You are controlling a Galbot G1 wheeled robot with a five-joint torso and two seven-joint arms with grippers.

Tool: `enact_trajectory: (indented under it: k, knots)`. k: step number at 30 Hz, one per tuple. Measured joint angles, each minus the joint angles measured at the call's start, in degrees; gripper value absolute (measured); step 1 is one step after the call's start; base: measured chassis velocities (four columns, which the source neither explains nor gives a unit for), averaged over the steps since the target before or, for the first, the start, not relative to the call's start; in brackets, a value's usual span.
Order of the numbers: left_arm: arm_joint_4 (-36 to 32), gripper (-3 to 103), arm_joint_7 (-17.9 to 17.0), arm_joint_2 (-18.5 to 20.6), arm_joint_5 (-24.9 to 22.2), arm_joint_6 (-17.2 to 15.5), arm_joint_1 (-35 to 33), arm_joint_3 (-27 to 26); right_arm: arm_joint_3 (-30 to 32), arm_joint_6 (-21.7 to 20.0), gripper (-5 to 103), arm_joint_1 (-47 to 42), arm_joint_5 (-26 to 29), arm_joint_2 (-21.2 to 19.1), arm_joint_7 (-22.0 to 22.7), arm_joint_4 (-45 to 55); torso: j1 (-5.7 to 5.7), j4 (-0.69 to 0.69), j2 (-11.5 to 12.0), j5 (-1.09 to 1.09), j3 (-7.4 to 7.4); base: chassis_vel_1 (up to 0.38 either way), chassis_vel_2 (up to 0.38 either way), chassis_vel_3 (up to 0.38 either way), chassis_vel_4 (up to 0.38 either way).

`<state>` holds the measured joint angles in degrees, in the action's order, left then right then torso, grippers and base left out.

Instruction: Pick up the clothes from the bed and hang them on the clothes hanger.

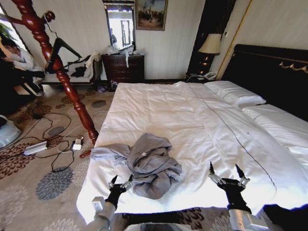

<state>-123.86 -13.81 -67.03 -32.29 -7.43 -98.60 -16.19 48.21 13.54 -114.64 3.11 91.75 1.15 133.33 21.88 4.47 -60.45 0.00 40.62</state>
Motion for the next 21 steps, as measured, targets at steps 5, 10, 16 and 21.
enact_trajectory:
  k: [5, 10, 16, 21]
  knots:
    - [3.3, 99, -0.5, 0.9, -1.9, -1.0, 4.5, 1.8, 0.6, -0.3, 100, 0.7, 0.2, 0.0, 0.2, -0.3, 0.01, 0.01, 0.0, -0.01, 0.0, 0.0, 0.0, 0.0, 0.0]
    - [4.5, 94, -0.2, 1.3, -2.7, -1.0, 5.6, 2.8, 0.6, -0.3, 100, 0.7, 0.2, 0.3, 0.3, -0.3, 0.0, -0.01, 0.0, 0.0, 0.0, 0.0, 0.0, 0.0, 0.0]
    - [4.6, 75, 0.1, 2.3, -3.1, -1.2, 7.1, 4.5, 0.6, -0.4, 100, 1.2, -0.1, 0.4, 0.6, -0.6, 0.0, 0.0, 0.0, 0.0, 0.0, 0.0, 0.0, 0.0, 0.0]
    - [5.0, 58, 0.2, 2.5, -3.2, -1.1, 7.3, 4.5, 0.1, -0.4, 100, 1.3, -0.5, 0.4, 0.6, -1.1, 0.0, 0.0, 0.0, 0.0, 0.0, 0.0, 0.0, 0.0, 0.0]
